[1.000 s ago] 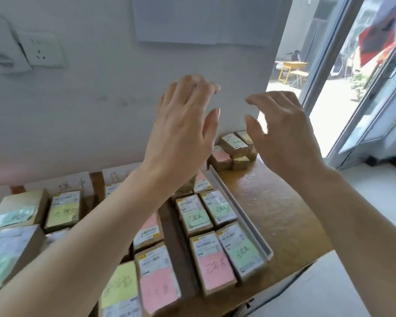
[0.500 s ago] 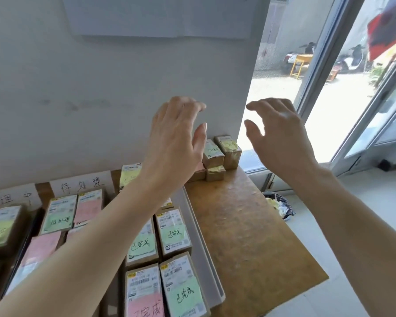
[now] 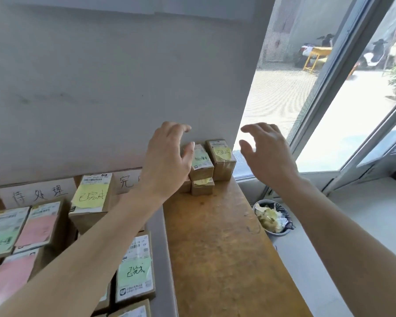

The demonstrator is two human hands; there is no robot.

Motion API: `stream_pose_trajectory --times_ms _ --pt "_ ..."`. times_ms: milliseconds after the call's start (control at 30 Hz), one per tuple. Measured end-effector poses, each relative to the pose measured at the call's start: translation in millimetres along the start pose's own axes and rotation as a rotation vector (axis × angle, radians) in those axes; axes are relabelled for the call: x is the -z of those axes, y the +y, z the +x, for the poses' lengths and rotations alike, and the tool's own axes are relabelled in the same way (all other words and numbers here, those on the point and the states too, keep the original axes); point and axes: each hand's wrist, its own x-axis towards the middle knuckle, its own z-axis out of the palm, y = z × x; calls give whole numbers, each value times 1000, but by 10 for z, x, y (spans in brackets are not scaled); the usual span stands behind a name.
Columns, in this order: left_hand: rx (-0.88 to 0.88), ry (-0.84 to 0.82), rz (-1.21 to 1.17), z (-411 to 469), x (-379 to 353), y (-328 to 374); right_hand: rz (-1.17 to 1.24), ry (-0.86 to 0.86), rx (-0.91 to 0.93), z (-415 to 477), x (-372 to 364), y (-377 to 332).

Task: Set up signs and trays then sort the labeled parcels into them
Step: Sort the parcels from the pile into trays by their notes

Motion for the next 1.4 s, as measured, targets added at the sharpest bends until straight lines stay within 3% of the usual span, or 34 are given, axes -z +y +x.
stream_pose_trajectory --times_ms 200,533,800,1067,1200,1400 --pt "277 -115 11 140 -889 -163 91 -216 -44 504 -622 783" --pt "667 -122 11 359 -2098 -529 209 -475 -128 1004 -1552 1742" --pt "999 -134 -145 480 -2505 -878 556 -706 -482 1209 -2251 2021" --pt "1071 -207 -247 451 -2636 -979 992 -978 -731 1206 -2641 2187" --pt "1065 -262 -367 435 -2660 -1036 1069 -985 -743 1148 -2728 2194" --pt "1065 -216 -435 391 -2674 -1029 1231 -963 -786 1130 -2698 2216"
